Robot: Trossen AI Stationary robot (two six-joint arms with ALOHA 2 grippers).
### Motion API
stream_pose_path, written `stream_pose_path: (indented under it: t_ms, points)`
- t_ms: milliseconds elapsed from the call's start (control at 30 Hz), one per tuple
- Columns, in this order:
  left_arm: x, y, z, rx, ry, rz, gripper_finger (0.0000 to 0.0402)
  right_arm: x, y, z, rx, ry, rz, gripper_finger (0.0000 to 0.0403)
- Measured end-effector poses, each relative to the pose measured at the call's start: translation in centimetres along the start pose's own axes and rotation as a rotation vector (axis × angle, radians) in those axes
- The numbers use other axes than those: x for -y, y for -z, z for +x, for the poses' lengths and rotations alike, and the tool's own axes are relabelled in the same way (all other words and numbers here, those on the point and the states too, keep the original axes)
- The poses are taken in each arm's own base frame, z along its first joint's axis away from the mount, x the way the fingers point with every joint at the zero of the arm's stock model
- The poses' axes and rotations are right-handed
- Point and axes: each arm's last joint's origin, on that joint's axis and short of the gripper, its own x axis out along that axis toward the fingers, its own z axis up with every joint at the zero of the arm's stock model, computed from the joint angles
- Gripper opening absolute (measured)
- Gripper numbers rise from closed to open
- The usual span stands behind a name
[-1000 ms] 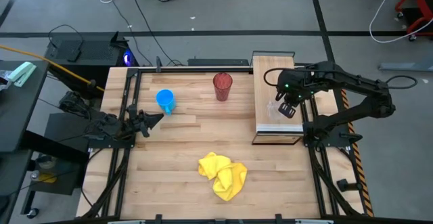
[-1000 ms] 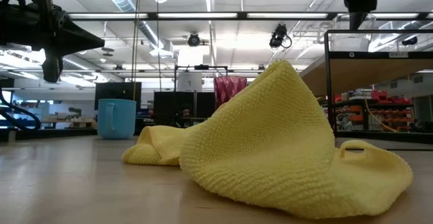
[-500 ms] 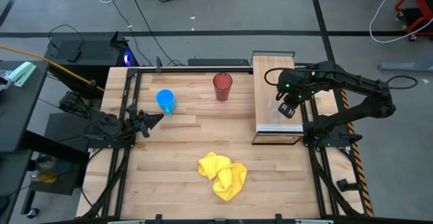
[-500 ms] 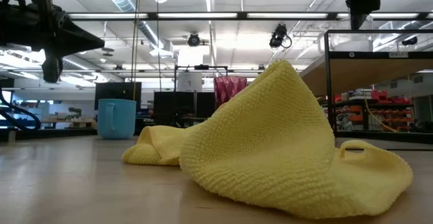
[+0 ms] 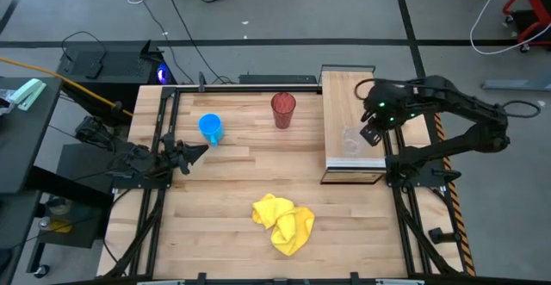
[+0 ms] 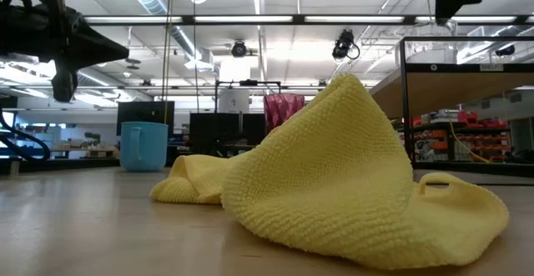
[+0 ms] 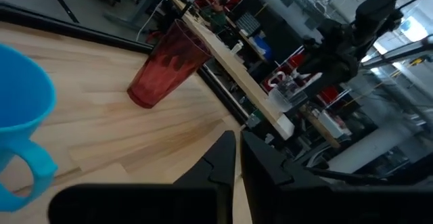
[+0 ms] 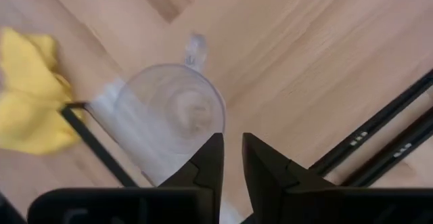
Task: Stack small to large cups/mugs on shelf
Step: Put the transparent mug on the shelf
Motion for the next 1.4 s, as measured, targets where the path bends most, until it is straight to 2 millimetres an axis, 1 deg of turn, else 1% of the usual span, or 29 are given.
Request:
stream_pose_path:
  t_ms: [133,233,333,400,467,567,733,900,1000,1167,1400]
  points:
    - [0.5,-0.3,0.0,0.006,0.048,-0.032,0.0037,0.5,1.0,-2.3,0.070,-0.079,0.104,0.0058]
    - [0.9,-0.7,0.0,0.026,0.084,-0.028,0.0040,0.9,2.0,-4.3,0.125,-0.154,0.139,0.0044]
    - [1.3,-1.1,-0.1,0.054,0.107,-0.006,0.0040,1.5,3.2,-6.0,0.163,-0.237,0.220,0.0027]
    - [1.3,-1.2,-0.1,0.062,0.111,0.021,0.0038,1.9,4.0,-6.7,0.165,-0.285,0.273,0.0016]
    - [1.3,-1.2,-0.1,0.062,0.110,0.041,0.0036,2.2,4.8,-6.7,0.149,-0.318,0.310,0.0007]
    - [1.3,-1.2,-0.1,0.063,0.109,0.059,0.0033,2.0,5.6,-5.6,0.092,-0.312,0.309,0.0005]
    - [1.3,-1.2,-0.1,0.062,0.110,0.036,0.0036,0.4,6.2,-2.0,-0.013,-0.202,0.229,0.0003]
    - [1.4,-1.2,-0.1,0.049,0.126,0.007,0.0040,-1.2,6.7,0.8,-0.062,-0.084,0.167,0.0003]
    - [1.4,-1.2,-0.1,0.049,0.125,0.008,0.0038,-2.0,6.7,1.7,-0.042,-0.040,0.169,0.0003]
    - [1.4,-1.2,-0.1,0.051,0.124,0.015,0.0032,-3.6,6.3,2.7,0.024,-0.019,0.187,0.0003]
    - [1.4,-1.2,-0.1,0.052,0.123,0.018,0.0032,-5.6,5.6,4.2,0.013,0.022,0.141,0.0003]
